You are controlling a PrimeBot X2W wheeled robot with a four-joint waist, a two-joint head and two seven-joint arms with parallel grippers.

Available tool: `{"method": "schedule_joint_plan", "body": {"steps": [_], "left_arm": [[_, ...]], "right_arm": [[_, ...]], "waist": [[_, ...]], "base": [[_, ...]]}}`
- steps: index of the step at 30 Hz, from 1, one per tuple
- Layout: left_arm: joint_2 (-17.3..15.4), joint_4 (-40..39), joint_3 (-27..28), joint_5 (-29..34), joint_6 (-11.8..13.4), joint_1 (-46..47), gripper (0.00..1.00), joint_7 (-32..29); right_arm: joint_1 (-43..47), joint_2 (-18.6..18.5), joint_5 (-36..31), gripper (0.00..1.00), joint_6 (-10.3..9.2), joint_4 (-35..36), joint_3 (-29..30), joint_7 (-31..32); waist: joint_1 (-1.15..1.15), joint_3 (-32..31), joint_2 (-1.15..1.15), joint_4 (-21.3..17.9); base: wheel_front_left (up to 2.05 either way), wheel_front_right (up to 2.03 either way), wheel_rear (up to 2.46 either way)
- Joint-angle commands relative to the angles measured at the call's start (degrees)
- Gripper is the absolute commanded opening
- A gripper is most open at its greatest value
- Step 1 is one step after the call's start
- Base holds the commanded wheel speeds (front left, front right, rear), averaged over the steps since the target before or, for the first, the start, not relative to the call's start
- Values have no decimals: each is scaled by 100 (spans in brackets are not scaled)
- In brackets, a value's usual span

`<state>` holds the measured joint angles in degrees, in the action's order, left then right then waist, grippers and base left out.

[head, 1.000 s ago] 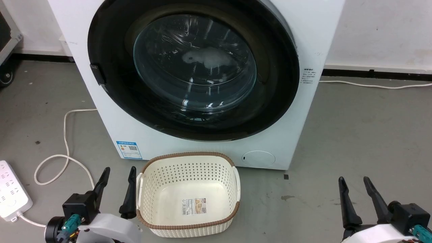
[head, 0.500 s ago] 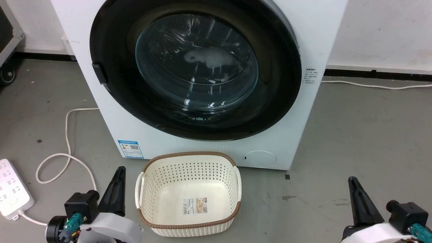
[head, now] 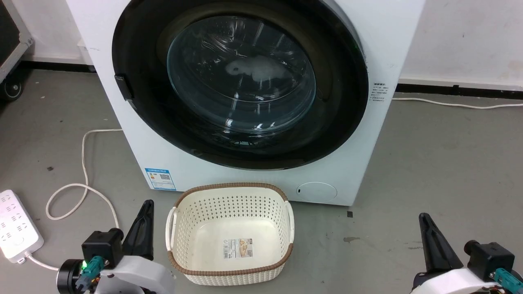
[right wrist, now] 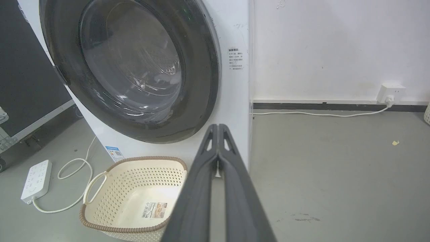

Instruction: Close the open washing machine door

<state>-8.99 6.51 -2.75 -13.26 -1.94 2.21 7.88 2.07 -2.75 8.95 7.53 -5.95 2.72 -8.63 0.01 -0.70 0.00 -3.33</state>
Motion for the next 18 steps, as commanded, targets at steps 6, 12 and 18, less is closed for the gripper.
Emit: {"method": "schedule_joint_plan", "body": {"steps": [6, 12, 18], "left_arm": [[65, -63, 33, 120, 32, -56, 0, -70], [100, -101, 48, 197, 42, -67, 0, -116], [135, -139, 64, 274, 53, -78, 0, -162]], "right_arm": [[-48, -3, -99, 0, -1, 76, -24, 71], [-59, -4, -150, 0, -1, 109, -40, 122], [-69, -4, -201, 0, -1, 143, -56, 173]], "waist": [[0, 4, 0, 19], [0, 8, 0, 39], [0, 12, 0, 59]], "base": [[0, 0, 0], [0, 0, 0], [0, 0, 0]]}}
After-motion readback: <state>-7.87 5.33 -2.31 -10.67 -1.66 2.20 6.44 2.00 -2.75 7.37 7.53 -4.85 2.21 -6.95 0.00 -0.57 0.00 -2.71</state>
